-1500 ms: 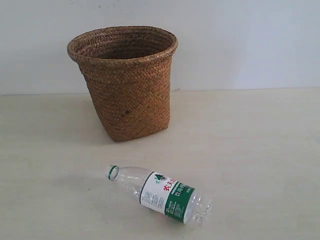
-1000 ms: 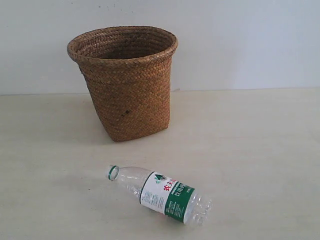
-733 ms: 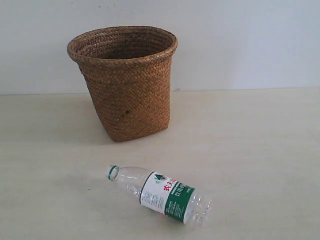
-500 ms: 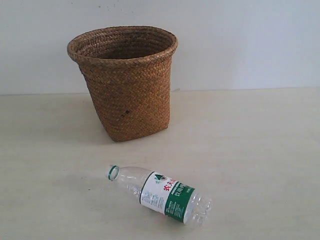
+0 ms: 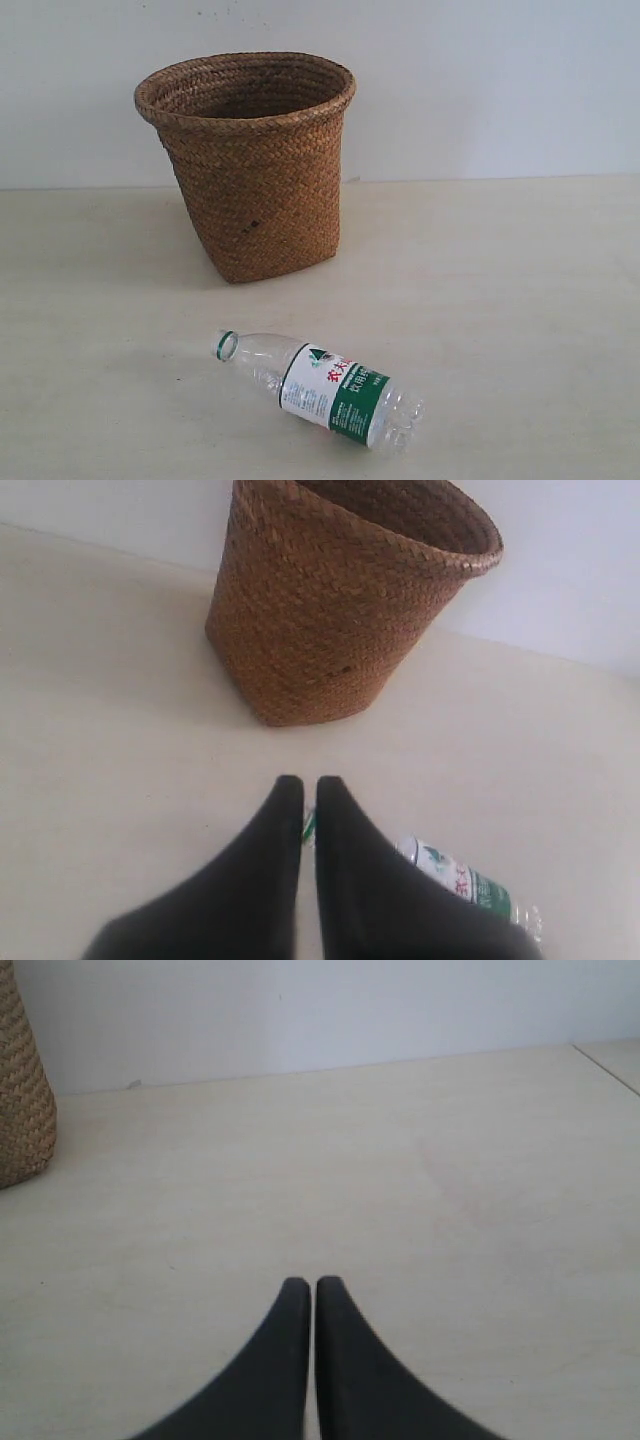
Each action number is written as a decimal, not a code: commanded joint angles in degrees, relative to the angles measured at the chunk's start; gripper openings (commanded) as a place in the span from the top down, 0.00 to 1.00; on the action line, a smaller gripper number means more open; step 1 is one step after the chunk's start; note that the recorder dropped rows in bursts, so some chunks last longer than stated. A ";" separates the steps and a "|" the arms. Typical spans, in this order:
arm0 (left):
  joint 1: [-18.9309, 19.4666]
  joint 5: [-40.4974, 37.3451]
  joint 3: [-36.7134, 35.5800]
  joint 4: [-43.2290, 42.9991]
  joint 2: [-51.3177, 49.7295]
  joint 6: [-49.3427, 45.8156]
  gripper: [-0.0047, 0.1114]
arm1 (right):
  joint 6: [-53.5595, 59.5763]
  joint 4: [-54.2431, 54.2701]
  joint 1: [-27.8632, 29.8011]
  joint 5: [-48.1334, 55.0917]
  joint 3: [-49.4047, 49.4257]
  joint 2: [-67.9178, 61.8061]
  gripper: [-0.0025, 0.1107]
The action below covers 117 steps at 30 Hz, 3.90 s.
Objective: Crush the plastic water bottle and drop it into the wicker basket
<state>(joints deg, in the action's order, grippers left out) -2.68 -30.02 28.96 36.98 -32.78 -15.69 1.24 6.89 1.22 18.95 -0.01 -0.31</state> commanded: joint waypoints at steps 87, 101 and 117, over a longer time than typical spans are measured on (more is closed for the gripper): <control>-29.86 -3.78 38.74 -42.38 -79.85 -59.34 0.55 | 0.10 0.08 -0.20 -1.56 0.01 0.31 0.98; -30.00 -0.32 38.74 -40.81 -79.85 -59.34 0.92 | 0.10 0.08 -0.20 -1.56 0.01 0.31 0.98; -30.00 -13.93 38.63 -40.39 -79.85 -25.64 0.92 | 0.10 0.08 -0.20 -1.56 0.01 0.31 0.98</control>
<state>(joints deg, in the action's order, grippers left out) -32.02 -40.36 67.27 -4.54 -112.76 -47.85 1.24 6.89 1.22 18.12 -0.01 -0.31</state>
